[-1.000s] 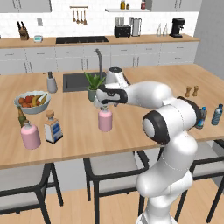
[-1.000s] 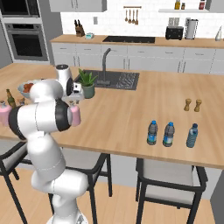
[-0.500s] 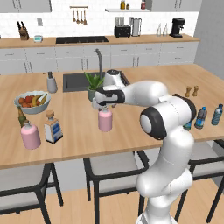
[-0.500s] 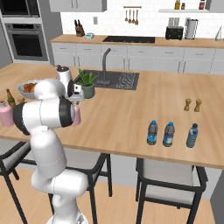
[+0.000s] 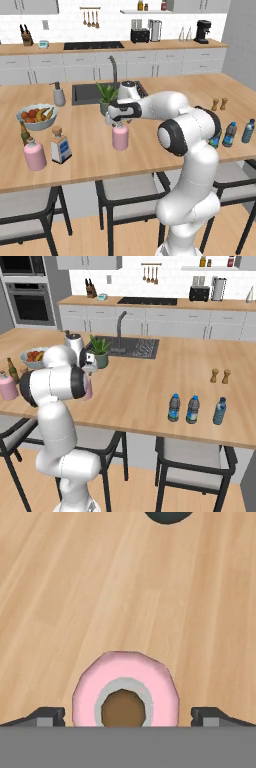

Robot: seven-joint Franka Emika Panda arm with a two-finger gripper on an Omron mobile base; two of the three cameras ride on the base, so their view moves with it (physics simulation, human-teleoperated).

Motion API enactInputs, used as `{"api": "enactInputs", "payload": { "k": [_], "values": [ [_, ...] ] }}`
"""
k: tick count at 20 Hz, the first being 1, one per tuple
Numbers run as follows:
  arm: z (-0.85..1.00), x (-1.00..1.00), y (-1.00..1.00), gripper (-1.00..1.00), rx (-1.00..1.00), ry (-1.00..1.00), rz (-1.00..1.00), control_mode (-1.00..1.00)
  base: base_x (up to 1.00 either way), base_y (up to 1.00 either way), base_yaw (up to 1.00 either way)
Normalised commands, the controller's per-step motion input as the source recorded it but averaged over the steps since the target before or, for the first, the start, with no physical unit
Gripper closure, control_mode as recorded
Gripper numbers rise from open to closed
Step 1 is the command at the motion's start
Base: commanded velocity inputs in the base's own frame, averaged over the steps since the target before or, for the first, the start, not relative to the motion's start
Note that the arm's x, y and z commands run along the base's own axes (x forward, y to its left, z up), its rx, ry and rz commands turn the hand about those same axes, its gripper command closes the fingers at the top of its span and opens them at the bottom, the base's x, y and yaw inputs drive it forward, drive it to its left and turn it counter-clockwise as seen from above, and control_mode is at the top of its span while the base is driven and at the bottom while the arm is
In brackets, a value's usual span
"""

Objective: Move the plastic bottles in the middle to the plastics group, and the glass bottles in the middle to the glass group.

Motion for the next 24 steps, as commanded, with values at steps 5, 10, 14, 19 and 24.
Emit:
{"api": "enactInputs", "payload": {
  "k": [5,10,14,19,24],
  "values": [
    [-0.01,0.11,0.03,-1.00,0.00,0.00,0.00,-1.00,0.00,0.00,0.00],
    [0.00,-0.06,0.06,-1.00,0.00,0.00,0.00,-1.00,0.00,0.00,0.00],
    [0.00,-0.13,0.00,-1.00,0.00,0.00,0.00,-1.00,0.00,0.00,0.00],
    [-0.08,-0.02,0.00,-1.00,0.00,0.00,0.00,-1.00,0.00,0.00,0.00],
    [-0.22,0.11,0.00,-1.00,0.00,0.00,0.00,-1.00,0.00,0.00,0.00]
  ]
}}
